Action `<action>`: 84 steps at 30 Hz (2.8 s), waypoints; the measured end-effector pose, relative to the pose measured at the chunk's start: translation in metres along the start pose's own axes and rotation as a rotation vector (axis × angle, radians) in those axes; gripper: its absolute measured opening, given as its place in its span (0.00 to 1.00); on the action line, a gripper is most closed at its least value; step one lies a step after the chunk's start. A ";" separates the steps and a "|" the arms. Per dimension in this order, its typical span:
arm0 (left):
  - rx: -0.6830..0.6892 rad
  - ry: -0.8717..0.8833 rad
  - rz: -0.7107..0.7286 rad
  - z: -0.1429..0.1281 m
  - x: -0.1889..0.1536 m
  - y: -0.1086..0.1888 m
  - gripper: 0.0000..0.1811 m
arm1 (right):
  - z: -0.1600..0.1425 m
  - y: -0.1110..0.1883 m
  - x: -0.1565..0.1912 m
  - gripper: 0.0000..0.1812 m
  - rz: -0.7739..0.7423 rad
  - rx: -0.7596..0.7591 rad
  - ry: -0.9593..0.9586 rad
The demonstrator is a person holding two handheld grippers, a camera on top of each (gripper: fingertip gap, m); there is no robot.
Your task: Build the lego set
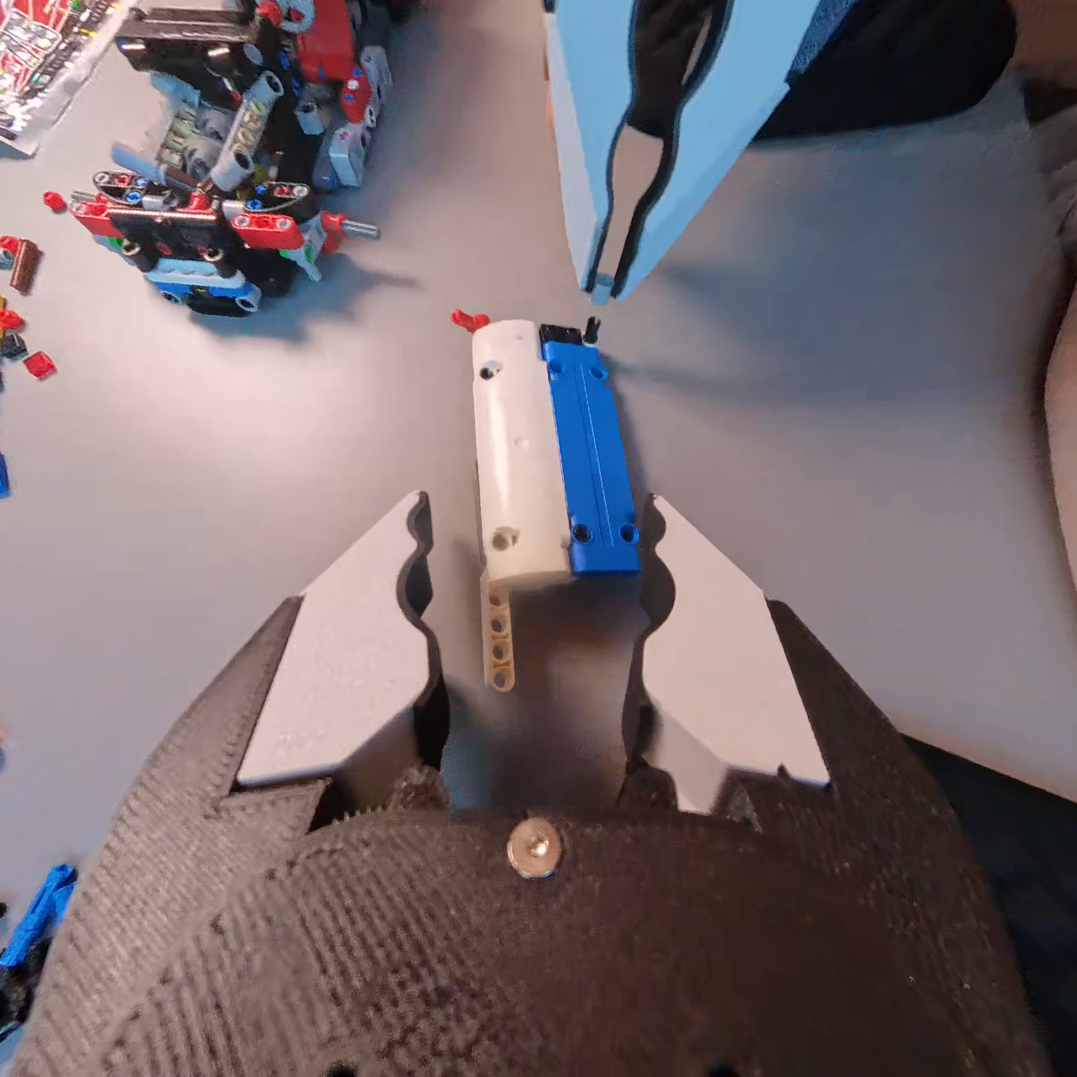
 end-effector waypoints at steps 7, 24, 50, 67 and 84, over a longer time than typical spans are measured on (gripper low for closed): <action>0.022 -0.074 0.051 -0.002 -0.007 -0.002 0.29 | 0.011 -0.009 -0.009 0.03 0.134 0.130 0.030; 0.038 -0.035 0.038 -0.003 -0.009 -0.002 0.29 | 0.014 -0.017 -0.005 0.02 0.109 0.251 0.055; -0.076 -0.255 0.096 -0.002 -0.012 -0.003 0.29 | -0.031 0.003 -0.007 0.18 0.007 -0.295 -0.441; -0.261 -0.164 0.144 0.006 0.007 0.016 0.35 | -0.015 -0.018 -0.044 0.09 0.001 -0.480 -0.290; -0.192 0.076 0.044 -0.001 0.027 0.020 0.15 | -0.021 -0.012 -0.047 0.09 -0.045 -0.506 -0.328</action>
Point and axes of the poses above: each gripper's, where its closed fingertips meet, y back along the fingers, z out of its top, x = y × z across the jaws, the point moved 7 cm from there along y, back along the fingers, and after that the axes turned 12 degrees about y, right-handed, at the moved point
